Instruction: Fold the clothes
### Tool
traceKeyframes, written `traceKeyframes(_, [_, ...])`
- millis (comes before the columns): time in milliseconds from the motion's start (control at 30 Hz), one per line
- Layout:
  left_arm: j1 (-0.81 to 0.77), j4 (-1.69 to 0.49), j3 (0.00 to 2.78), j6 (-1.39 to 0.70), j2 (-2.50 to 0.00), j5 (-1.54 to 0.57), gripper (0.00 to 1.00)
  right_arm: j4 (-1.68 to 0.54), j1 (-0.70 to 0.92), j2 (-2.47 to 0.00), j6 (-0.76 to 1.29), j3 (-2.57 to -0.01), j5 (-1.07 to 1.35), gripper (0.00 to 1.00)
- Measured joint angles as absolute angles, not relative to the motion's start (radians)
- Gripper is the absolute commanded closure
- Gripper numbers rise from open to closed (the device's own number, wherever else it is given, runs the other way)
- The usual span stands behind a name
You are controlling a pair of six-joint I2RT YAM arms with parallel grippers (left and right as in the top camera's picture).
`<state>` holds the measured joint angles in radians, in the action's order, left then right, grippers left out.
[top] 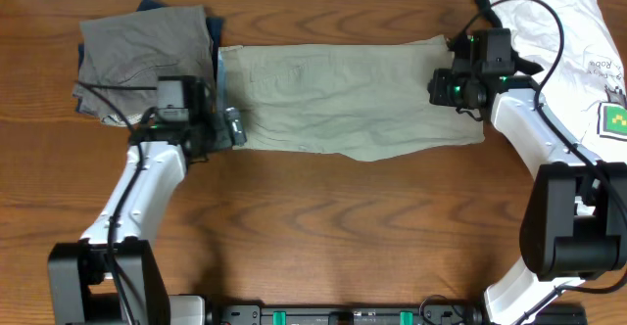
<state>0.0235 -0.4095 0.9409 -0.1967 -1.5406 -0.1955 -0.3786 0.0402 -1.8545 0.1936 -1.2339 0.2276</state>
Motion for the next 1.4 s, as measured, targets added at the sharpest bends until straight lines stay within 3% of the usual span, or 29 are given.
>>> traceKeyframes(33, [0.040, -0.410, 0.941, -0.192, -1.541, -0.212, 0.02, -0.369, 0.038, -1.859, 0.196, -1.226, 0.214, 0.99])
traceKeyframes(200, [0.102, -0.406, 0.941, -0.174, -1.542, -0.283, 0.02, -0.324, 0.036, -1.899, 0.198, -1.206, 0.164, 0.99])
traceKeyframes(933, [0.103, -0.133, 0.960, -0.122, -1.783, -0.385, 0.00, -0.249, -0.038, -2.009, 0.193, -1.201, 0.140, 0.99])
traceKeyframes(1233, [0.103, -0.039, 0.962, -0.128, -1.844, -0.402, 0.06, -0.240, -0.052, -2.009, 0.193, -1.201, 0.140, 0.99])
traceKeyframes(1400, [0.103, 0.031, 0.968, -0.139, -1.877, -0.410, 0.20, -0.232, -0.052, -2.020, 0.193, -1.201, 0.141, 0.99])
